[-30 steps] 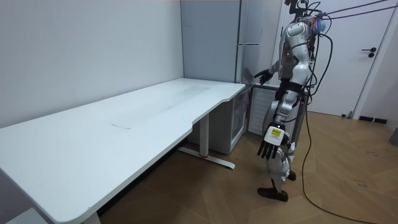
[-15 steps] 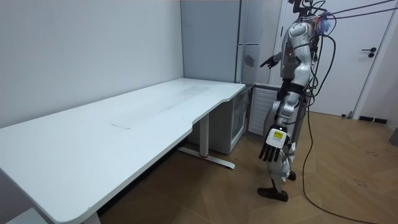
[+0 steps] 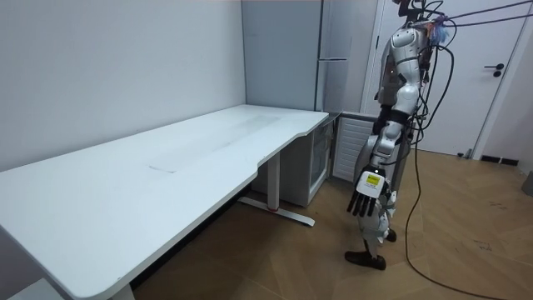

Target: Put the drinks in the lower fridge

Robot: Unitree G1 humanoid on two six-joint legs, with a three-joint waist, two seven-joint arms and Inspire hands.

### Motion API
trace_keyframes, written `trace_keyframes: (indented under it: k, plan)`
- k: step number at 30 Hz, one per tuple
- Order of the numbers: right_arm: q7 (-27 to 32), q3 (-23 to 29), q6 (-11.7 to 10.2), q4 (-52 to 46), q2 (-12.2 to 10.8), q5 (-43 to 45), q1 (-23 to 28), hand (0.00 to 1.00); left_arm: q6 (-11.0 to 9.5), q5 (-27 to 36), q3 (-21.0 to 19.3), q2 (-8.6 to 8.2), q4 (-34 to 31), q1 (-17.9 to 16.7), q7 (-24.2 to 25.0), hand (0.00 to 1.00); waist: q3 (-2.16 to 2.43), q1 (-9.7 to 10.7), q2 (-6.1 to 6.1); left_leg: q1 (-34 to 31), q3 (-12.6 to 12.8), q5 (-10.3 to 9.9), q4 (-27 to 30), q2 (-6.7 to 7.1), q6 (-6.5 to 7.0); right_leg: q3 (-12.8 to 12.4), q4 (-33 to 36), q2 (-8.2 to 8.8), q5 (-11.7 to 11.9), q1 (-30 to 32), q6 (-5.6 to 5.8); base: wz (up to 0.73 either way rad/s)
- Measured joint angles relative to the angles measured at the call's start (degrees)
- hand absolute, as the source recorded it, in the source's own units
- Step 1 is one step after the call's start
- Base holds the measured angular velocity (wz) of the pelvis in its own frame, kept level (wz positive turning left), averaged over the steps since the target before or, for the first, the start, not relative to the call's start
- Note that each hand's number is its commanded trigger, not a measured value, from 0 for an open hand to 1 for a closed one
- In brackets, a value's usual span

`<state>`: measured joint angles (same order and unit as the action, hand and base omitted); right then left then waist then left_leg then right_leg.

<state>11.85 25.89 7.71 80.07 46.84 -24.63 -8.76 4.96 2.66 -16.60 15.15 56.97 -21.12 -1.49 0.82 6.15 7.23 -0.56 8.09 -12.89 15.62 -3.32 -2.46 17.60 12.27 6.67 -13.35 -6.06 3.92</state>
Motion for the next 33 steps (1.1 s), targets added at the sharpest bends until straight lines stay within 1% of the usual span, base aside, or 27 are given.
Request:
trace_keyframes:
  k: [1, 3, 6, 8, 9, 10, 12, 13, 15, 18, 19, 20, 22, 24, 26, 27, 30, 32, 33]
  plan:
    - [0.0, 0.8, 0.6, 0.3, 0.0, 0.0, 1.0, 0.0, 0.0, 0.0, -0.5, 0.01, 0.0, -0.1, 0.0, 0.0, 0.0, 0.1, 0.04, 0.0, -0.1, 0.0, 0.0, 0.0, 0.0, 0.1, 0.1, 0.0, 0.0, 0.0, -0.01, 0.0]
    - [0.0, 1.2, 1.1, 0.3, 0.2, 0.2, 2.4, 0.0, 0.0, 0.0, -1.2, 0.03, 0.0, -0.4, 0.1, 0.0, -0.01, 0.2, 0.01, 0.0, -0.1, 0.0, 0.1, 0.0, 0.0, 0.1, 0.1, -0.01, 0.0, 0.0, -0.01, 0.0]
    - [-0.3, 1.7, 1.3, 0.5, 0.2, 0.4, 4.3, 0.0, 0.1, -1.0, -1.4, 0.52, 0.4, -1.2, 1.1, 0.0, -0.06, 0.2, -0.05, -0.1, -0.2, 0.0, 0.1, -0.08, -0.01, 0.0, 0.1, -0.12, 0.0, 0.1, -0.06, -0.01]
    - [-0.7, 2.0, 1.9, 0.5, 0.2, 0.4, 5.2, 0.0, 0.2, -1.3, -1.4, 0.9, 0.4, -1.7, 1.5, 0.0, -0.11, 0.1, -0.13, -0.1, -0.2, 0.0, 0.1, -0.16, -0.01, -0.1, 0.1, -0.21, 0.1, 0.1, -0.13, 0.0]
    - [-1.1, 1.9, 1.9, 1.0, 0.2, 0.3, 5.6, 0.0, 0.3, -1.3, -1.3, 1.33, 0.5, -1.9, 2.4, 0.0, -0.43, 0.0, -0.6, -0.1, -0.2, 0.0, 0.1, -0.24, -0.01, -0.1, 0.1, -0.27, 0.1, 0.1, -0.2, 0.0]
    - [-1.3, 1.8, 2.0, 1.3, 0.2, 0.3, 5.6, 0.0, 0.4, -1.3, -1.3, 1.52, 0.5, -1.9, 2.6, 0.0, -0.43, -0.1, -0.6, -0.1, -0.1, 0.0, 0.2, -0.32, -0.02, -0.2, 0.0, -0.34, 0.2, 0.1, -0.24, 0.0]
    - [-2.8, 0.5, 2.5, 2.2, 0.2, 0.4, 5.3, 0.0, 0.8, -1.3, -1.2, 2.34, 0.5, -1.7, 4.0, 0.0, -0.51, -0.3, -1.06, -0.5, -0.1, 0.0, 0.6, -0.83, -0.07, -0.3, -0.6, -0.83, 0.9, 0.0, -0.51, -0.04]
    - [-3.3, 0.5, 2.5, 2.9, 0.2, 0.3, 5.2, 0.0, 0.8, -1.3, -1.2, 2.64, 0.7, -1.4, 4.7, 0.0, -0.68, -0.3, -1.31, -0.9, -0.1, -0.1, 1.1, -1.04, -0.13, -0.3, -0.7, -1.03, 1.0, 0.1, -0.62, 0.0]
    - [-3.3, 0.4, 2.7, 3.0, 0.2, -0.5, 5.4, 0.0, 1.0, -1.3, -0.9, 2.66, 0.7, -1.6, 5.2, 0.0, -0.8, -0.3, -1.72, -1.0, -0.2, -0.1, 1.1, -1.09, -0.14, -0.3, -0.7, -1.11, 1.1, 0.0, -0.67, 0.0]
    - [-3.1, 0.3, 3.1, 3.0, 0.2, -4.7, 5.5, 0.0, 1.2, -1.3, 0.0, 2.66, 0.6, -1.5, 6.1, 0.0, -1.05, -0.2, -2.37, -1.2, -0.3, -0.1, 1.6, -1.32, -0.17, -0.3, -0.7, -1.26, 1.1, 0.1, -0.78, 0.0]
    - [-3.0, 0.4, 3.1, 3.0, 0.2, -5.8, 5.5, 0.0, 1.1, -1.2, 0.0, 2.67, 0.6, -1.3, 6.2, 0.0, -1.19, -0.1, -2.8, -1.4, -0.4, -0.1, 1.8, -1.36, -0.19, -0.3, -0.7, -1.32, 1.1, 0.2, -0.8, 0.0]
    - [-2.7, 0.4, 3.1, 2.9, 0.2, -6.2, 5.5, 0.0, 1.1, -1.2, 0.0, 2.67, 0.6, -1.1, 6.2, 0.0, -1.05, -0.1, -2.74, -1.5, -0.4, 0.0, 1.8, -1.36, -0.21, -0.3, -0.7, -1.32, 1.1, 0.3, -0.81, 0.0]
    - [-1.8, 0.8, 3.1, 2.8, 0.1, -7.5, 5.6, 0.0, 1.1, -1.1, 0.0, 2.73, 0.3, -0.5, 6.2, 0.0, -0.87, 0.0, -3.06, -2.3, -0.5, 0.2, 2.0, -1.34, -0.19, -0.3, -1.6, -1.41, 1.1, 0.8, -0.84, 0.0]
    - [-1.3, 0.8, 3.1, 2.7, -0.2, -8.8, 5.6, 0.0, 1.1, -1.5, -0.1, 2.96, 0.2, -0.3, 6.1, 0.0, -0.84, -0.1, -3.2, -2.7, -0.5, 0.3, 1.9, -1.31, -0.21, -0.3, -1.6, -1.43, 1.1, 1.1, -0.84, 0.02]
    - [-1.4, 0.8, 3.1, 2.7, -0.6, -8.9, 5.7, 0.0, 1.1, -3.7, -0.1, 3.12, 0.2, -0.2, 6.1, 0.0, -0.79, -0.1, -3.23, -2.7, -0.5, 0.3, 1.9, -1.32, -0.25, -0.3, -1.6, -1.53, 1.2, 1.0, -0.87, 0.0]
    - [-1.8, 0.8, 3.1, 2.7, -0.8, -8.9, 5.9, 0.0, 1.1, -5.3, -0.1, 3.21, -0.2, -0.2, 6.1, 0.0, -0.77, -0.2, -3.26, -2.6, -0.5, 0.3, 2.0, -1.32, -0.32, -0.3, -1.6, -1.54, 1.2, 1.0, -0.89, 0.0]
    - [-3.5, 0.7, 3.1, 2.7, -1.0, -9.7, 6.7, 0.0, 1.3, -7.4, -0.1, 3.3, -0.9, 0.2, 6.1, 0.0, -0.8, -0.7, -3.51, -2.2, -0.5, 0.4, 1.8, -1.34, -0.41, -0.4, -1.6, -1.58, 1.2, 1.0, -0.9, 0.0]
    - [-4.6, 0.1, 2.9, 2.2, -1.9, -10.3, 6.9, 0.0, 1.3, -7.3, 0.1, 3.37, -1.0, 0.5, 6.1, 0.0, -0.8, -0.8, -3.63, -2.1, -0.4, 0.4, 1.7, -1.37, -0.44, -0.4, -1.7, -1.62, 1.2, 0.9, -0.91, 0.0]
    - [-5.4, 0.0, 2.8, 2.2, -2.7, -10.8, 7.2, 0.0, 1.3, -7.3, 0.7, 3.43, -1.0, 0.7, 6.0, 0.0, -0.82, -0.9, -3.66, -1.9, -0.4, 0.4, 1.5, -1.37, -0.47, -0.5, -1.7, -1.63, 1.2, 0.8, -0.91, 0.0]
